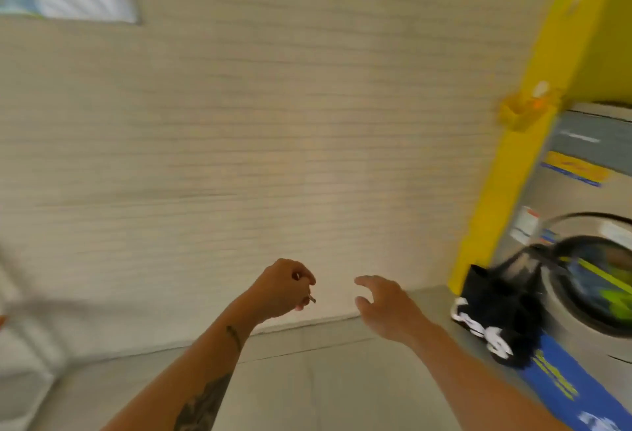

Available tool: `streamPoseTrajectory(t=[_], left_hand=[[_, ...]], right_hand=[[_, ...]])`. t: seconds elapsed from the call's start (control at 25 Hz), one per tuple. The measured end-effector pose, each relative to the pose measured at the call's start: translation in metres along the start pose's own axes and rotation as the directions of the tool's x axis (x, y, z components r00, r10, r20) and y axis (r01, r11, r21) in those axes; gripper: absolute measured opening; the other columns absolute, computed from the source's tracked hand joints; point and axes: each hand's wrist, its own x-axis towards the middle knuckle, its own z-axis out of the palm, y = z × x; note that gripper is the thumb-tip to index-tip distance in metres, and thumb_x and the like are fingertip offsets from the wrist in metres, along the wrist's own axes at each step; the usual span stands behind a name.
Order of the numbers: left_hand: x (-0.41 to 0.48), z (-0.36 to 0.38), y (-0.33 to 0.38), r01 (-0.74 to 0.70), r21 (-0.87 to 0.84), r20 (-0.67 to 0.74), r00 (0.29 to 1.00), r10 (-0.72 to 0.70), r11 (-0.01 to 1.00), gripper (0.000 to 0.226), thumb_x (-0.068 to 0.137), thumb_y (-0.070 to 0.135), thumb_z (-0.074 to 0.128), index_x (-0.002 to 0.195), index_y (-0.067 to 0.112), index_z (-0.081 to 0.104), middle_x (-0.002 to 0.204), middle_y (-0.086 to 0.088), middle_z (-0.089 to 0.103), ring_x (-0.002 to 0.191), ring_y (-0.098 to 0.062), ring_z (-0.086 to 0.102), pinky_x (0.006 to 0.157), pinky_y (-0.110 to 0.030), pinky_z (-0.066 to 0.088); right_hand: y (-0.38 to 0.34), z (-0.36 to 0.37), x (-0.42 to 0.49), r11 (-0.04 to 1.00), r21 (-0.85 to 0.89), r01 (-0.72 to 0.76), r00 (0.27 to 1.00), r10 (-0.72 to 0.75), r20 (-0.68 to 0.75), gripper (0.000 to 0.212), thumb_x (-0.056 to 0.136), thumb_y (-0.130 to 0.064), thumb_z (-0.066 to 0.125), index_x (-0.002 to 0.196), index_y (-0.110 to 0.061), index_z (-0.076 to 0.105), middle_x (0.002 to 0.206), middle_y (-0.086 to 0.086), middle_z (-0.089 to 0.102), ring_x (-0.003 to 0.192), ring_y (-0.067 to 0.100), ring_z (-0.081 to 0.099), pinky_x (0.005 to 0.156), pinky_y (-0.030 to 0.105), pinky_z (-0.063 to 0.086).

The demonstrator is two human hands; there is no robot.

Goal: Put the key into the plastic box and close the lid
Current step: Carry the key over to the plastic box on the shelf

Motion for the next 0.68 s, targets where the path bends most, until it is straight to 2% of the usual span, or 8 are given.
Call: streamPoseTrajectory(t=[0.12, 0.2, 0.28, 0.36, 0.44, 0.56, 0.68], left_hand=[[-0.057, -0.095, -0.074, 0.019, -0.181, -0.215, 0.975, -0.058, 0.983, 0.018, 0.097, 0.016, 0.050, 0.102, 0.015, 0.067, 0.089, -0.014, 0.068, 0.075, -0.019, 0.071, 0.064, -0.027, 0.059], [-0.090, -0.149, -0.118, 0.021, -0.320, -0.304, 0.945, -0.124, 0.947, 0.020, 0.098, 0.011, 0.046, 0.102, 0.016, 0.065, 0.091, -0.014, 0.063, 0.083, -0.020, 0.074, 0.072, -0.035, 0.062], [-0.123, -0.198, -0.156, 0.030, -0.393, -0.379, 0.905, -0.192, 0.919, 0.024, 0.098, 0.006, 0.043, 0.105, 0.016, 0.064, 0.091, -0.014, 0.058, 0.081, -0.022, 0.075, 0.077, -0.042, 0.062], [-0.155, -0.241, -0.188, 0.058, -0.392, -0.439, 0.865, -0.242, 0.918, 0.026, 0.098, 0.006, 0.042, 0.107, 0.017, 0.063, 0.085, -0.011, 0.054, 0.068, -0.021, 0.071, 0.073, -0.042, 0.062], [-0.183, -0.283, -0.219, 0.133, -0.302, -0.504, 0.818, -0.276, 0.944, 0.026, 0.096, 0.008, 0.043, 0.105, 0.021, 0.064, 0.075, -0.006, 0.053, 0.058, -0.018, 0.057, 0.062, -0.033, 0.056], [-0.220, -0.345, -0.262, 0.275, -0.227, -0.577, 0.735, -0.356, 0.934, 0.025, 0.091, 0.012, 0.045, 0.093, 0.026, 0.066, 0.065, 0.000, 0.051, 0.059, -0.019, 0.048, 0.054, -0.031, 0.044], [-0.247, -0.401, -0.305, 0.345, -0.302, -0.621, 0.636, -0.458, 0.889, 0.023, 0.089, 0.011, 0.049, 0.084, 0.024, 0.067, 0.063, 0.000, 0.053, 0.059, -0.017, 0.048, 0.051, -0.028, 0.041]], right_hand=[[-0.116, 0.061, 0.016, 0.991, 0.063, 0.119, 0.990, -0.123, 0.068, 0.050, 0.094, -0.031, 0.047, 0.143, -0.024, 0.044, 0.152, -0.002, 0.043, 0.139, 0.018, 0.036, 0.115, 0.036, 0.029], [-0.187, 0.102, 0.024, 0.976, 0.091, 0.196, 0.973, -0.205, 0.104, 0.050, 0.093, -0.030, 0.047, 0.143, -0.024, 0.044, 0.151, -0.002, 0.043, 0.139, 0.019, 0.038, 0.114, 0.037, 0.030], [-0.256, 0.140, 0.029, 0.955, 0.113, 0.273, 0.947, -0.287, 0.142, 0.051, 0.093, -0.030, 0.047, 0.144, -0.023, 0.043, 0.151, -0.001, 0.043, 0.139, 0.019, 0.037, 0.113, 0.038, 0.031], [-0.319, 0.176, 0.031, 0.932, 0.122, 0.341, 0.914, -0.359, 0.186, 0.053, 0.093, -0.029, 0.046, 0.145, -0.022, 0.043, 0.151, -0.001, 0.043, 0.139, 0.019, 0.037, 0.114, 0.038, 0.031], [-0.377, 0.208, 0.034, 0.904, 0.124, 0.409, 0.874, -0.427, 0.231, 0.053, 0.093, -0.030, 0.046, 0.145, -0.023, 0.042, 0.152, -0.002, 0.042, 0.140, 0.019, 0.036, 0.114, 0.038, 0.030], [-0.460, 0.258, 0.044, 0.846, 0.131, 0.516, 0.793, -0.530, 0.299, 0.053, 0.092, -0.030, 0.046, 0.145, -0.022, 0.042, 0.152, -0.003, 0.043, 0.139, 0.018, 0.038, 0.113, 0.037, 0.032], [-0.536, 0.306, 0.057, 0.786, 0.156, 0.599, 0.707, -0.610, 0.357, 0.053, 0.093, -0.027, 0.047, 0.145, -0.019, 0.042, 0.150, -0.001, 0.045, 0.137, 0.018, 0.040, 0.112, 0.035, 0.033]])
